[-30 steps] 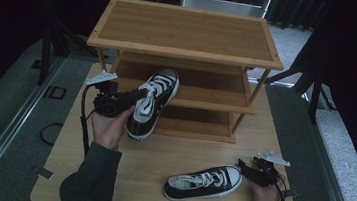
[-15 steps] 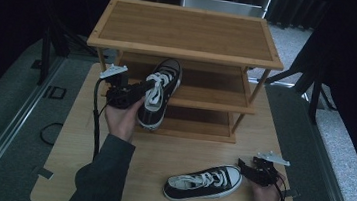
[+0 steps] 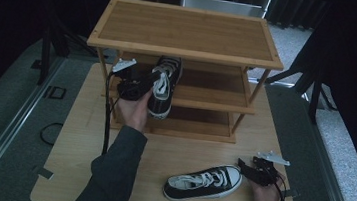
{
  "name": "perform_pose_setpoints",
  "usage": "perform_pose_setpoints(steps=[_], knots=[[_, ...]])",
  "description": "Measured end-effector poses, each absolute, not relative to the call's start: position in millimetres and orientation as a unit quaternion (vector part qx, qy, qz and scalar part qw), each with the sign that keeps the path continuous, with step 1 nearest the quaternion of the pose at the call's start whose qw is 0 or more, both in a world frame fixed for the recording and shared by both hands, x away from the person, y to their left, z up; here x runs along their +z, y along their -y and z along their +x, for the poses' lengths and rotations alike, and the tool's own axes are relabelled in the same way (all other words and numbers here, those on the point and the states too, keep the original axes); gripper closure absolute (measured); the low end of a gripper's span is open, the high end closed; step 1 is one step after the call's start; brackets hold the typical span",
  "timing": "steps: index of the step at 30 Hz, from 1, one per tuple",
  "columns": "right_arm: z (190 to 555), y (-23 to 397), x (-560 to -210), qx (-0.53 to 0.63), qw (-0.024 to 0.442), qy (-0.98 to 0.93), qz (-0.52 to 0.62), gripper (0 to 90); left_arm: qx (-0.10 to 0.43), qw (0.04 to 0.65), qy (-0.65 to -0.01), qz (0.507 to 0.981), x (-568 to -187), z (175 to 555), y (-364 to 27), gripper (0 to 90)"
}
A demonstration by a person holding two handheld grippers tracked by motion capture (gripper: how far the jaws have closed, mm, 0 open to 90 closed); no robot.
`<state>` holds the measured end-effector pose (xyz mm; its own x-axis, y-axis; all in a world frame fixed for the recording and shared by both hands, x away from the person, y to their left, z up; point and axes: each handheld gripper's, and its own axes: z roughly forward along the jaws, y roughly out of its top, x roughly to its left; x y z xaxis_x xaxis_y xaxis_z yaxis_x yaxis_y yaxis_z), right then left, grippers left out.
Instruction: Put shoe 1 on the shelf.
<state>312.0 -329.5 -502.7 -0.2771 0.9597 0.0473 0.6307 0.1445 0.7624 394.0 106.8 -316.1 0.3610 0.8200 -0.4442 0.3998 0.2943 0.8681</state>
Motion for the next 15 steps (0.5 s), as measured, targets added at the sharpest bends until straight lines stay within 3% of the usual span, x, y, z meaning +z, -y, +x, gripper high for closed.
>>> perform_pose_setpoints(steps=[9,11,12,15], knots=[[312.3,329.8,-502.7,0.351,0.234,-0.718,0.553,33.9,0.167,0.607,-0.554,0.545,-317.3,412.2,-100.8,87.6],[312.3,329.7,-502.7,0.351,0.234,-0.719,0.553,33.9,0.17,0.596,-0.545,0.565,-317.1,417.7,-104.5,87.6],[312.3,329.7,-502.7,0.351,0.234,-0.719,0.553,33.9,0.169,0.609,-0.558,0.538,-316.9,422.3,-100.5,87.6],[312.3,329.8,-502.7,0.351,0.234,-0.718,0.553,33.9,0.165,0.606,-0.568,0.532,-318.1,429.4,-100.1,87.6]])
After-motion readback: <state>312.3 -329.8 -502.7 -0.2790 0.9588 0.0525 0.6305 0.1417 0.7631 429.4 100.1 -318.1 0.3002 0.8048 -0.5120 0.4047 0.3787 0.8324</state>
